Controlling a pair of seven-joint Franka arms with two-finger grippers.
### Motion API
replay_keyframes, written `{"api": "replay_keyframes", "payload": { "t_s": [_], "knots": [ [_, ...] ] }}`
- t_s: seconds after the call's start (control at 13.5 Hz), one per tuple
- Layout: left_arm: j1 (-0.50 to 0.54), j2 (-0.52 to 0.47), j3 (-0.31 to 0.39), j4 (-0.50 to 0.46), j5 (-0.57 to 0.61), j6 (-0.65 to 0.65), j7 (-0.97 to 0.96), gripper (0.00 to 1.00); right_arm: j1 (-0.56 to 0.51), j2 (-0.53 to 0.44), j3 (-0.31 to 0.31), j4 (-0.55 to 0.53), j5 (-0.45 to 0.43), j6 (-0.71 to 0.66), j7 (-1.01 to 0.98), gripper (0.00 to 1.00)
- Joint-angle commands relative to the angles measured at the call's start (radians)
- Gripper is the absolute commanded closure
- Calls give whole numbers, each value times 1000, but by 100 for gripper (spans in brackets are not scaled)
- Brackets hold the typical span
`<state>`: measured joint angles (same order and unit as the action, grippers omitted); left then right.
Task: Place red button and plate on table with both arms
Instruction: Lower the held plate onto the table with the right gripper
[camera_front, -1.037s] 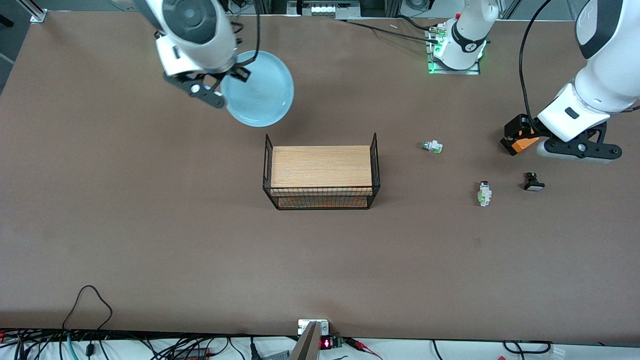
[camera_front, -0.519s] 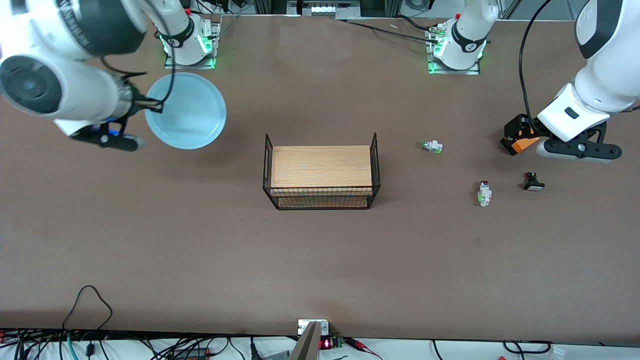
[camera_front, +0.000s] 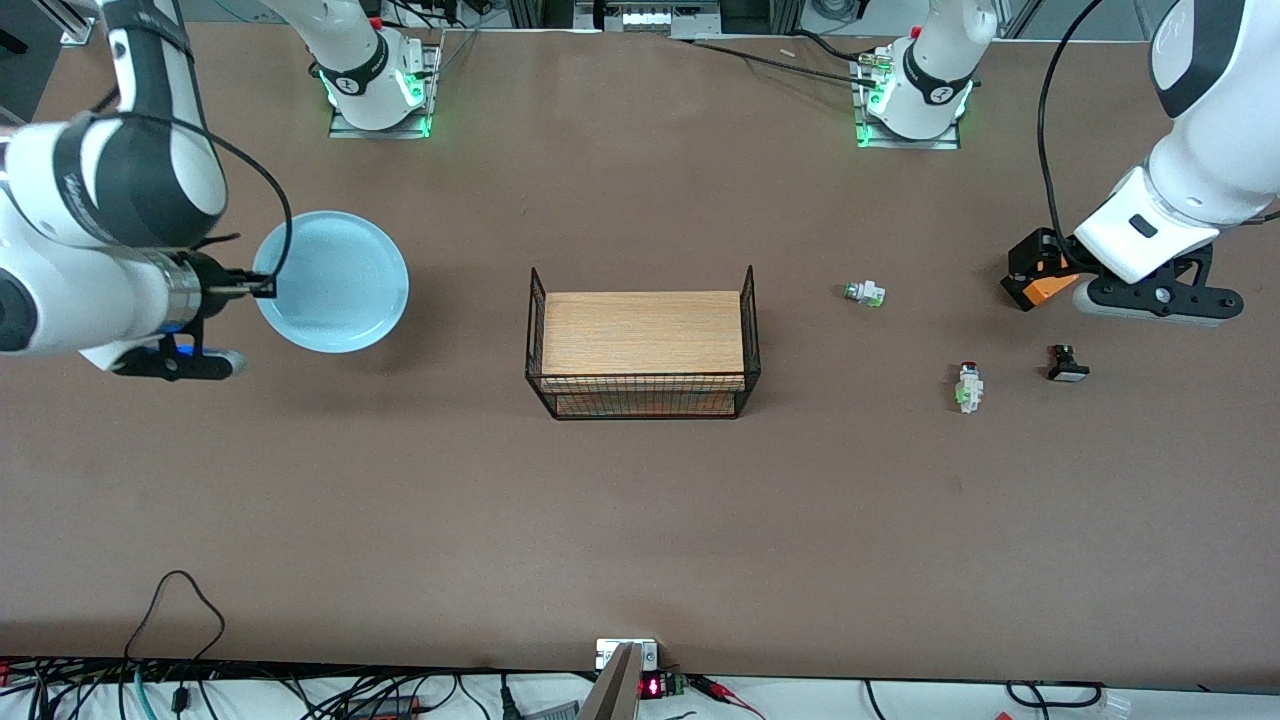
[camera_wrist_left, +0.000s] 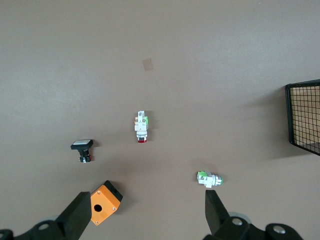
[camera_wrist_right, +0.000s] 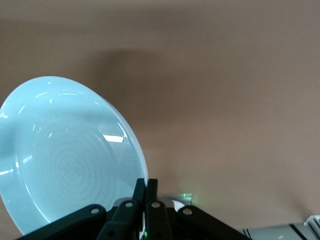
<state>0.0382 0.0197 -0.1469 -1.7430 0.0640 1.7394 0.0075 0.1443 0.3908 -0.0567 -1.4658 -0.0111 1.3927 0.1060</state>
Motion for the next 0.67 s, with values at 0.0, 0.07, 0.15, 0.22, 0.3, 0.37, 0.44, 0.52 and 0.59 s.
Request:
{"api": "replay_keyframes", "payload": {
  "t_s": [0.0,0.07,0.15,0.22,0.3,0.37,0.44,0.52,0.59],
  "knots": [
    [-4,-12,3,-9,-21,9,11,0,-31,-33,15,-146,-4,173,-77,100],
    [-4,-12,3,-9,-21,9,11,0,-32,-41,15,-198,-3,245,-107,100],
    [-4,-12,3,-9,-21,9,11,0,-40,-50,15,-250,-3,312,-112,100],
    [-6,-11,3,-7,-21,9,11,0,-49,-59,15,-308,-1,387,-114,100],
    [-4,-11,3,-9,-21,9,11,0,-48,-66,15,-368,-1,475,-123,100],
    [-4,-11,3,-9,-21,9,12,0,-48,-79,15,-436,-1,573,-132,100],
    [-1,-9,3,-9,-21,9,12,0,-48,-89,15,-496,-1,663,-141,100],
    [-1,-11,3,-9,-21,11,12,0,-49,-92,15,-539,-3,727,-152,100],
    [-1,-11,3,-7,-21,11,11,0,-51,-95,15,-577,-1,788,-164,100]
  ]
}}
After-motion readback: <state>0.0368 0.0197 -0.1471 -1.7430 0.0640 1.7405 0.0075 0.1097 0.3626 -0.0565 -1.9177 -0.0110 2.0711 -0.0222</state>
